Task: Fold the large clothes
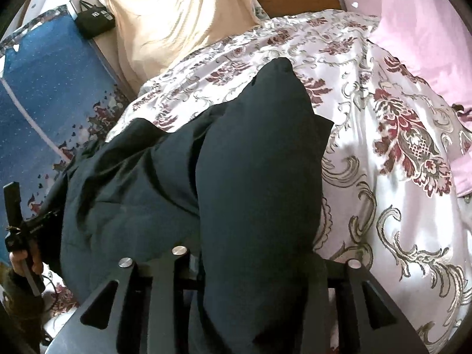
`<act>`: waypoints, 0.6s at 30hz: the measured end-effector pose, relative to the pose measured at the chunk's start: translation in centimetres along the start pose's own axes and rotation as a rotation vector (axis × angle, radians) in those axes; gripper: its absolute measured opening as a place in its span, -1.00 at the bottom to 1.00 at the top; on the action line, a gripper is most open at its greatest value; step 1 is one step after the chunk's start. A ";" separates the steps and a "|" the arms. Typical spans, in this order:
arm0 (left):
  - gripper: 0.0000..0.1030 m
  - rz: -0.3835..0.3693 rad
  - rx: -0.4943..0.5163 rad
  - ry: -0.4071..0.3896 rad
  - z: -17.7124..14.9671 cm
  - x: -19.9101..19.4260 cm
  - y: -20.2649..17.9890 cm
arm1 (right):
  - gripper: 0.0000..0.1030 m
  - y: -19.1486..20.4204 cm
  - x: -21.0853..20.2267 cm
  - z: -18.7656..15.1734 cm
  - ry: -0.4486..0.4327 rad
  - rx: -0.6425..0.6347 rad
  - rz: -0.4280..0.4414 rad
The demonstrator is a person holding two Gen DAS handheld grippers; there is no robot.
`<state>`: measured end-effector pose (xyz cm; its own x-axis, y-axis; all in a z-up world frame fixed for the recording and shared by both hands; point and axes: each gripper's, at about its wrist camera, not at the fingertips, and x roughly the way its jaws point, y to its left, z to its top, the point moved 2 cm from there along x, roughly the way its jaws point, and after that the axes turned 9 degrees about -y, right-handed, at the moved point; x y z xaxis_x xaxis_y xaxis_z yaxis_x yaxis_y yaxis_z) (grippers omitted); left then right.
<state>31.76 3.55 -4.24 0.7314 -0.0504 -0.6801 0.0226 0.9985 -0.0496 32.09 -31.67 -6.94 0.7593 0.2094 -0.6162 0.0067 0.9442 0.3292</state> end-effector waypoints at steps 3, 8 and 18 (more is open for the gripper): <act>-0.08 0.036 -0.013 0.019 -0.4 0.4 0.3 | -0.15 -0.4 0.3 -0.3 0.008 0.011 -0.016; 0.43 0.063 -0.097 0.052 -0.9 0.6 1.5 | 0.23 -1.3 0.6 -0.8 0.020 0.051 -0.064; 0.99 0.090 -0.086 -0.089 -0.3 -4.1 0.3 | 0.87 0.2 -3.2 -0.6 -0.099 -0.007 -0.142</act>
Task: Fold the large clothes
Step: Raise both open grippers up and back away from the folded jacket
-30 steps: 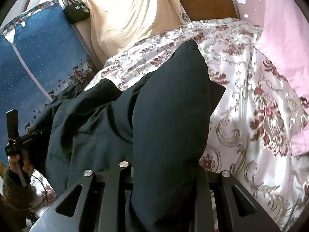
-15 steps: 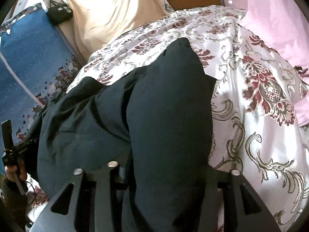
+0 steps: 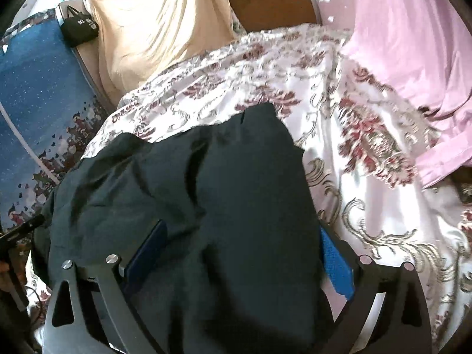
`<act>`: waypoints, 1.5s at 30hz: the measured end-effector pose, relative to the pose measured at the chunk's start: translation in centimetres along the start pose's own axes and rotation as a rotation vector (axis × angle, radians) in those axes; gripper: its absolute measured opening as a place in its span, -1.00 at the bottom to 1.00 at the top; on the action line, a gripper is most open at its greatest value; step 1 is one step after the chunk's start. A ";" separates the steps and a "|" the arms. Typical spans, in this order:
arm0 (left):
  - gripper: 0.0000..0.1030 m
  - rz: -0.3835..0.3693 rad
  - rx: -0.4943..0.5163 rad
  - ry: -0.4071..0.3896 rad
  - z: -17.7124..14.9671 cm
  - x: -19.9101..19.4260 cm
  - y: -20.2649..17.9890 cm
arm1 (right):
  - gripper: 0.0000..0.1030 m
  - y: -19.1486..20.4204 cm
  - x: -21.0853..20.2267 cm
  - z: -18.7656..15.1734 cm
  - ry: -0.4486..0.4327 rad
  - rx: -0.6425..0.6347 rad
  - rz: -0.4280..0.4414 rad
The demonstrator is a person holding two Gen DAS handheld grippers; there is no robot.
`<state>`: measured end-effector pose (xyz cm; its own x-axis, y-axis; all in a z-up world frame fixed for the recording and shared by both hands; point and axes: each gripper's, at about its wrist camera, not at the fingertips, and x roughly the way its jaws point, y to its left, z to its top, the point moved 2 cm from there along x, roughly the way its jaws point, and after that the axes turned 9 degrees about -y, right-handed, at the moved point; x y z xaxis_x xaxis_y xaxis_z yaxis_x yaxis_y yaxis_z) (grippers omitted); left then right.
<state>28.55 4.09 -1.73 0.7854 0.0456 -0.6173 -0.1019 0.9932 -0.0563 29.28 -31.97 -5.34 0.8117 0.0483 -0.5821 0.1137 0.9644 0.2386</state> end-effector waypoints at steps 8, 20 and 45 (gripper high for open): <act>1.00 -0.009 0.049 -0.130 -0.2 -5.2 -2.9 | 0.95 2.5 -5.9 0.4 -0.162 -0.087 -0.023; 1.00 -0.017 0.041 -0.319 -2.3 -14.0 -5.0 | 0.95 7.7 -14.6 -1.6 -0.332 -0.171 0.030; 1.00 0.023 0.039 -0.451 -10.2 -22.0 -5.2 | 0.96 13.9 -24.9 -9.7 -0.538 -0.226 0.043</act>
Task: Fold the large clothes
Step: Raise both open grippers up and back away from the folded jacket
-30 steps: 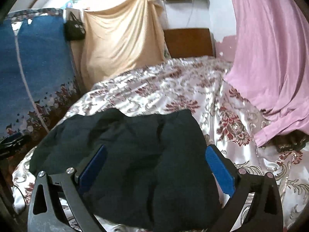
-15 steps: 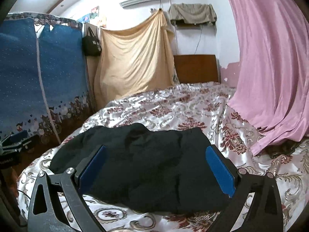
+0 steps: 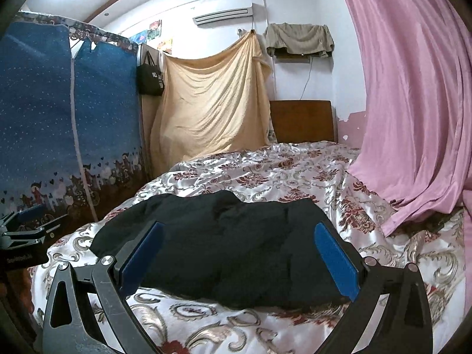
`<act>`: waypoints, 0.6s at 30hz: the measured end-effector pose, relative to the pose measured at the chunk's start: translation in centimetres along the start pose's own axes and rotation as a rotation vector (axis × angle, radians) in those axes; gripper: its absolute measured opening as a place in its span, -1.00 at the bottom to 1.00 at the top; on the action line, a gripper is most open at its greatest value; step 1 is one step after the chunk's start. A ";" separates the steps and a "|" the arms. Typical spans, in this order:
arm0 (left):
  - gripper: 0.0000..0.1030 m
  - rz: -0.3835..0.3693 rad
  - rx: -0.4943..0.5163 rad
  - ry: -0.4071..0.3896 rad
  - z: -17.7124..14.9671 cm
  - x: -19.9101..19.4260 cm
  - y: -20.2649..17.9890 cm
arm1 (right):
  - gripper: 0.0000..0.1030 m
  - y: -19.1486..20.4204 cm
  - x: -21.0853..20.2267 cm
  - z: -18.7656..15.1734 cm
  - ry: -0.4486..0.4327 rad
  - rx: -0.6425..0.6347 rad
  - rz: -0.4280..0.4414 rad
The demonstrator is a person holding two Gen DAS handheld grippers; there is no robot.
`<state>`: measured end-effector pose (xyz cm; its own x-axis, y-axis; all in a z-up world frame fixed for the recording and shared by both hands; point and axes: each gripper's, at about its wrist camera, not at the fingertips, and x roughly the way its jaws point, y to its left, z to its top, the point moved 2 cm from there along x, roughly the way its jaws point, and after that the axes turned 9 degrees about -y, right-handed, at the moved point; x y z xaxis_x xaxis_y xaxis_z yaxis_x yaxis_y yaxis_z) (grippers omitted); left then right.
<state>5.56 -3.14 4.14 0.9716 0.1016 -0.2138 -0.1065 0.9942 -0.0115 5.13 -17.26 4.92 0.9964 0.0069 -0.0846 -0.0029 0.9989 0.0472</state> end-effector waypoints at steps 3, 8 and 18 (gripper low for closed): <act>1.00 0.013 0.006 -0.002 -0.5 -0.6 0.4 | 0.96 0.5 -0.8 -0.7 0.000 0.013 0.008; 1.00 0.005 0.013 -0.008 -1.4 -1.3 0.7 | 0.96 1.1 -1.4 -1.7 0.009 0.006 0.016; 1.00 -0.003 0.038 0.003 -3.0 -1.5 0.5 | 0.96 1.5 -2.2 -3.1 0.027 -0.017 0.014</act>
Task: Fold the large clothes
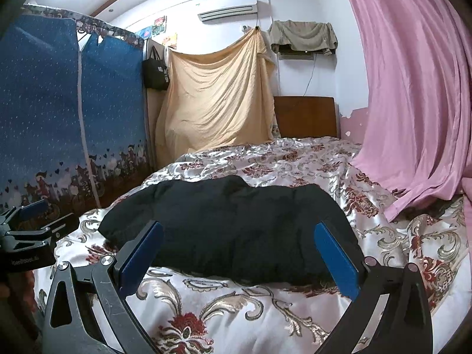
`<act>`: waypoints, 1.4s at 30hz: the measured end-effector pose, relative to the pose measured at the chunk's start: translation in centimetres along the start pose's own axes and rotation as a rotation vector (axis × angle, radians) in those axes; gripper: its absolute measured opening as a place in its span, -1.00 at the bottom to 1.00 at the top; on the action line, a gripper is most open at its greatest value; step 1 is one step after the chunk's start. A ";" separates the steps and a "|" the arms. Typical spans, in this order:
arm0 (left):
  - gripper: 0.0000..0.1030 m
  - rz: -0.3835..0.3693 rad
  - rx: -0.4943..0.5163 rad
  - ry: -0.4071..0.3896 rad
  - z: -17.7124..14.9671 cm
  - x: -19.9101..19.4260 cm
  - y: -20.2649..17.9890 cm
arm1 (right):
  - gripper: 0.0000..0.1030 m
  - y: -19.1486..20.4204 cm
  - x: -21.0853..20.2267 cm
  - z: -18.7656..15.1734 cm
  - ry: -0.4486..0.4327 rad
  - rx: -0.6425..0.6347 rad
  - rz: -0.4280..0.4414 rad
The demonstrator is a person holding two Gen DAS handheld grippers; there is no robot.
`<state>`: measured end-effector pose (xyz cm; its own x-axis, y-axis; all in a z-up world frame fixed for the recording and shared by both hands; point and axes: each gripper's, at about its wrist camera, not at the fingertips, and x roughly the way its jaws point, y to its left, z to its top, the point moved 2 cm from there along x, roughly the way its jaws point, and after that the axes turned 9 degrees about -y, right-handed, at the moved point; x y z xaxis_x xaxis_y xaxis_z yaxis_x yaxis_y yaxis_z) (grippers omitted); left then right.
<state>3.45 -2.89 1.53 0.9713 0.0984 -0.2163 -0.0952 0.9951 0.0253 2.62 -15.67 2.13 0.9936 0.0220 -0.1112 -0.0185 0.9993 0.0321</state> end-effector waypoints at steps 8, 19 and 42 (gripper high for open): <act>1.00 -0.001 0.014 0.018 -0.8 0.5 -0.1 | 0.96 -0.4 0.5 -0.9 0.022 0.004 0.002; 1.00 -0.007 0.029 0.019 -1.1 0.5 -0.6 | 0.96 -0.2 1.0 -1.8 0.048 0.007 0.002; 1.00 -0.004 0.028 0.018 -1.2 0.3 -0.4 | 0.96 -0.3 1.1 -2.1 0.057 0.009 0.002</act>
<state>3.54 -3.28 0.27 0.9677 0.0945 -0.2339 -0.0847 0.9951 0.0515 3.52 -15.84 -0.11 0.9855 0.0262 -0.1674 -0.0194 0.9989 0.0417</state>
